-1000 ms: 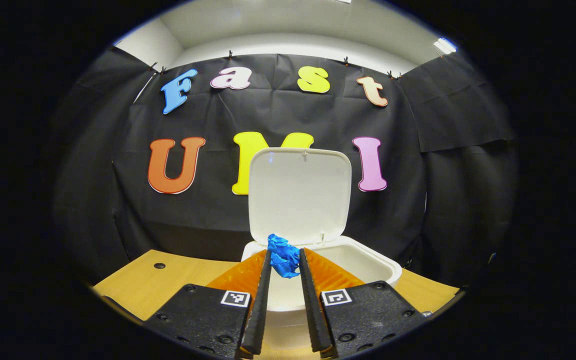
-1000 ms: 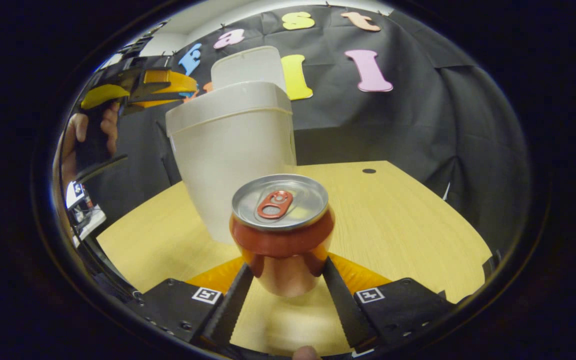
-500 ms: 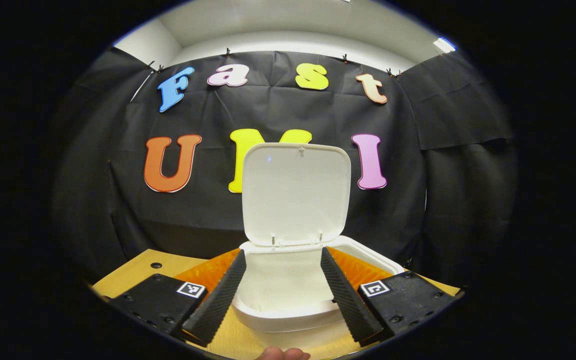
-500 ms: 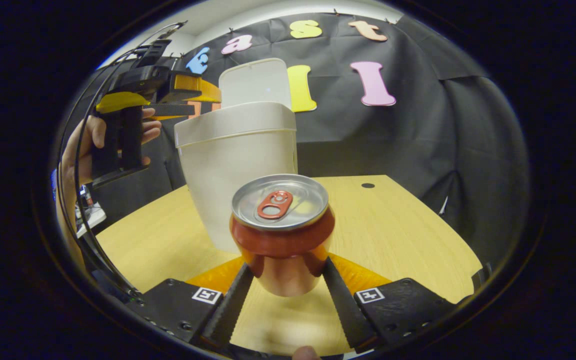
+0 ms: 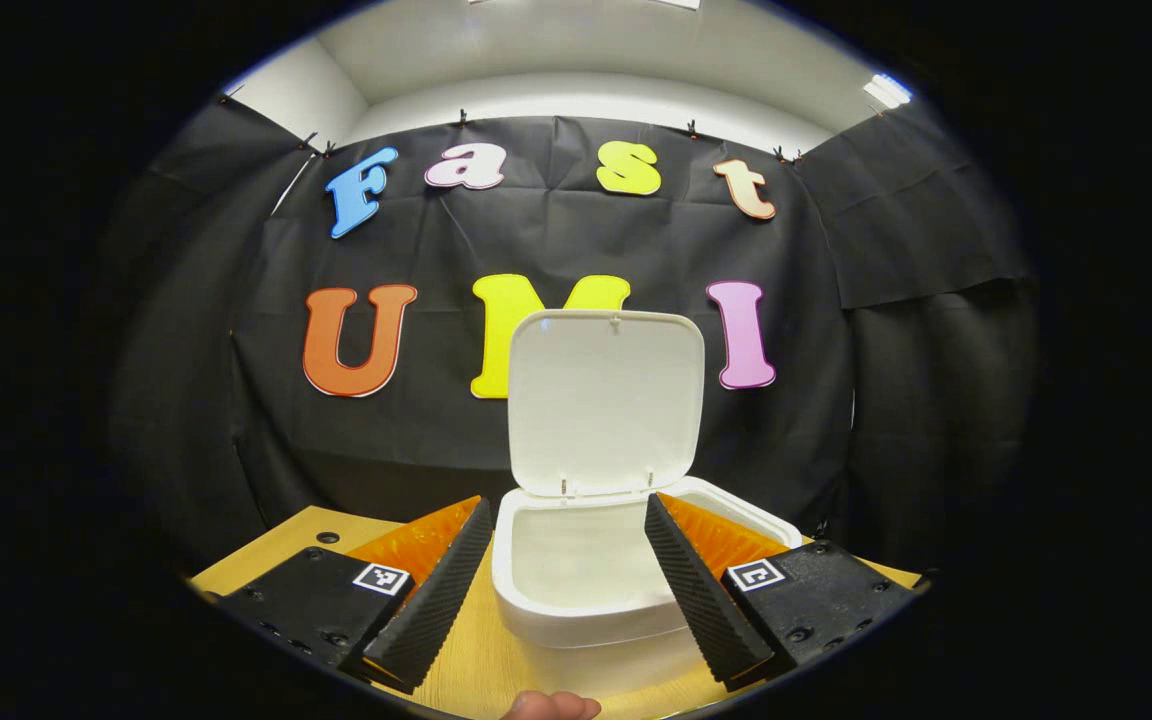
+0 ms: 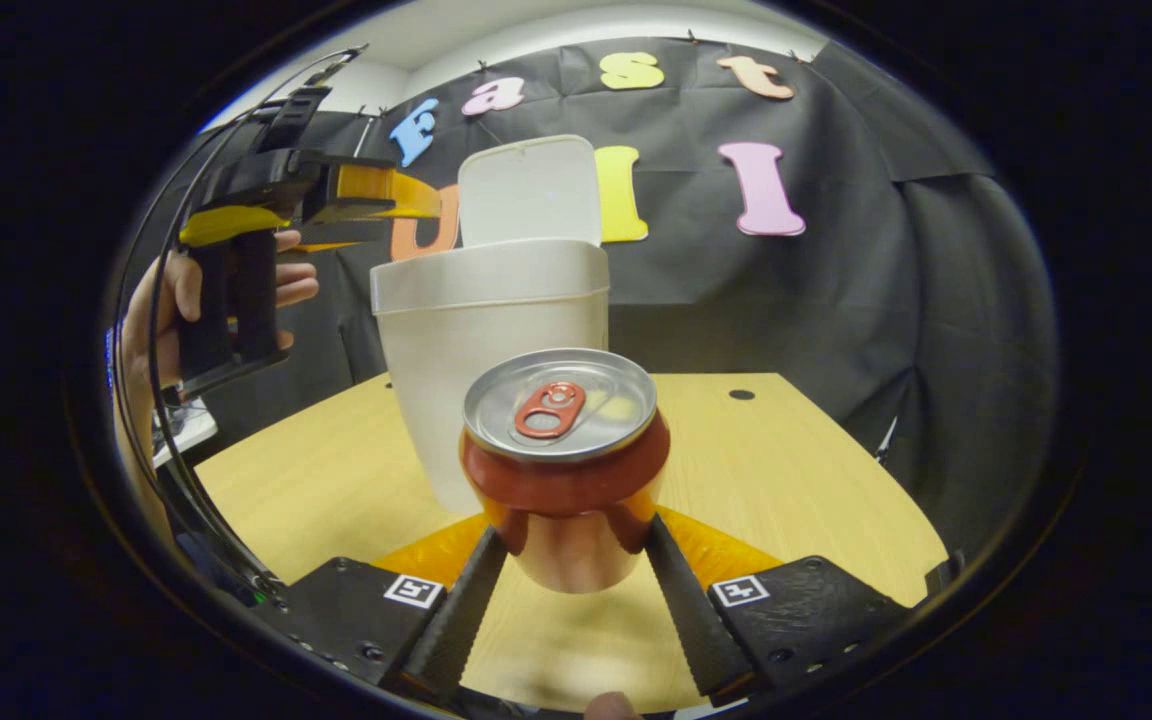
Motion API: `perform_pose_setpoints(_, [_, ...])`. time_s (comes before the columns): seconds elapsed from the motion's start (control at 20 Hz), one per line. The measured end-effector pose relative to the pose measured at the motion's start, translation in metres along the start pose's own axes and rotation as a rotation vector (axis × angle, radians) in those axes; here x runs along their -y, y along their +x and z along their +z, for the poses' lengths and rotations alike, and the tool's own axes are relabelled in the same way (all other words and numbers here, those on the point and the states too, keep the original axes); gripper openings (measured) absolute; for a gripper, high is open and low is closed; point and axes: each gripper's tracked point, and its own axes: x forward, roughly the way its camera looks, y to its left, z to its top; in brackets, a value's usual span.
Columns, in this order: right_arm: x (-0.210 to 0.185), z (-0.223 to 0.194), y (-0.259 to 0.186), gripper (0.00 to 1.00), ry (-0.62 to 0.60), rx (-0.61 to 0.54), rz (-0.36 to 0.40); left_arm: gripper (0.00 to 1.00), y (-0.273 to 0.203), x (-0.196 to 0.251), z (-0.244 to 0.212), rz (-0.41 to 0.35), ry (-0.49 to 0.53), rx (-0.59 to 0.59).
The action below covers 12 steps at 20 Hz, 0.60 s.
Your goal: Press the lid of the desktop garbage bin to open it, pick up the crumpled paper on the desktop and throw it into the bin, then pick up the pop can on the desktop and drop it into the bin, and finally close the garbage bin lid.
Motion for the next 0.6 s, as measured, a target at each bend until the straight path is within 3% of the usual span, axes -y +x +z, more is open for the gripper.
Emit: perform_pose_setpoints(0.6, [-0.019,0.110,-0.010,0.82,-0.117,0.167,0.037,0.99,-0.064,-0.044,-0.031,0.063,-0.001,-0.027])
